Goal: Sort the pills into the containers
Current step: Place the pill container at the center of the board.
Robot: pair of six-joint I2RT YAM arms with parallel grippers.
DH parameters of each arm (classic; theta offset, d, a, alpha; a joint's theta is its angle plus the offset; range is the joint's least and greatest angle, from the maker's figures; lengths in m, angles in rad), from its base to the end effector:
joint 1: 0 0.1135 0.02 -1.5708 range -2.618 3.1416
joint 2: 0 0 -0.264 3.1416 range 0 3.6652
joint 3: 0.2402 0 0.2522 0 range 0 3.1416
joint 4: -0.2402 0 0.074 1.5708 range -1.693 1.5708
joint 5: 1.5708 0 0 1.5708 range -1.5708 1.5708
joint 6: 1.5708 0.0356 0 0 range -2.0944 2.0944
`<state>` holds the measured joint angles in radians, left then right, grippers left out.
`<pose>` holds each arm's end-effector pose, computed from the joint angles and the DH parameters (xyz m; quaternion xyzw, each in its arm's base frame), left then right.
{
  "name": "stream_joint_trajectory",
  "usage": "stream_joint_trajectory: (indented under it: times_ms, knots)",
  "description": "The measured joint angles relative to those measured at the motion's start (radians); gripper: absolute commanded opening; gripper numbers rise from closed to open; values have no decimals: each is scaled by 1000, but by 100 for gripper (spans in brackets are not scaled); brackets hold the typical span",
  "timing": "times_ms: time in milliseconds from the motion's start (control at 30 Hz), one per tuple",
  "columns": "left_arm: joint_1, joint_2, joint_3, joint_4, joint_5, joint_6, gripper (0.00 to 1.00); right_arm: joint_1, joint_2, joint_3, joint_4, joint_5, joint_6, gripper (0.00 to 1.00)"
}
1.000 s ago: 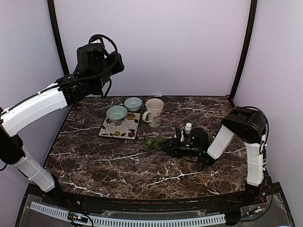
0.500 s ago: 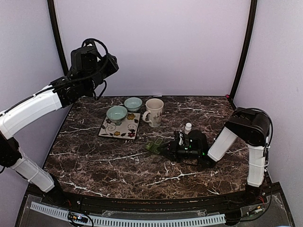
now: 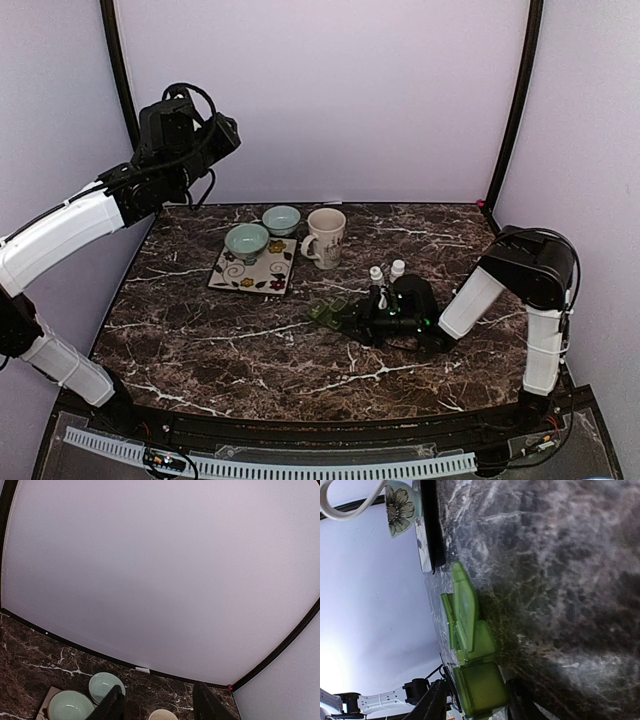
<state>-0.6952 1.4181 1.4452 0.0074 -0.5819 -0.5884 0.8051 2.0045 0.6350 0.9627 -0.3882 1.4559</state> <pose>0.2635 -0.1943 0.4446 -0.1705 0.6757 -0.2528 0.6712 0.2238 0.2522 0.0827 0.1616 0.8106 0.5566 0.0841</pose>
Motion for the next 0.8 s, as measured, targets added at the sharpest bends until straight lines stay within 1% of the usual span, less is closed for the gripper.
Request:
stream_joint_trajectory:
  times_ms: [100, 267, 567, 800]
  knots:
    - [10, 0, -1, 0, 9, 0, 49, 0, -2, 6, -10, 8, 5, 50]
    - [13, -5, -10, 23, 33, 0, 48, 5, -16, 7, -24, 24, 0, 54]
    - [14, -6, -11, 49, 46, 5, 48, 8, -61, -15, -69, 64, -7, 55]
    - [15, -6, -15, 61, 66, 5, 48, 14, -131, -28, -170, 107, -45, 56]
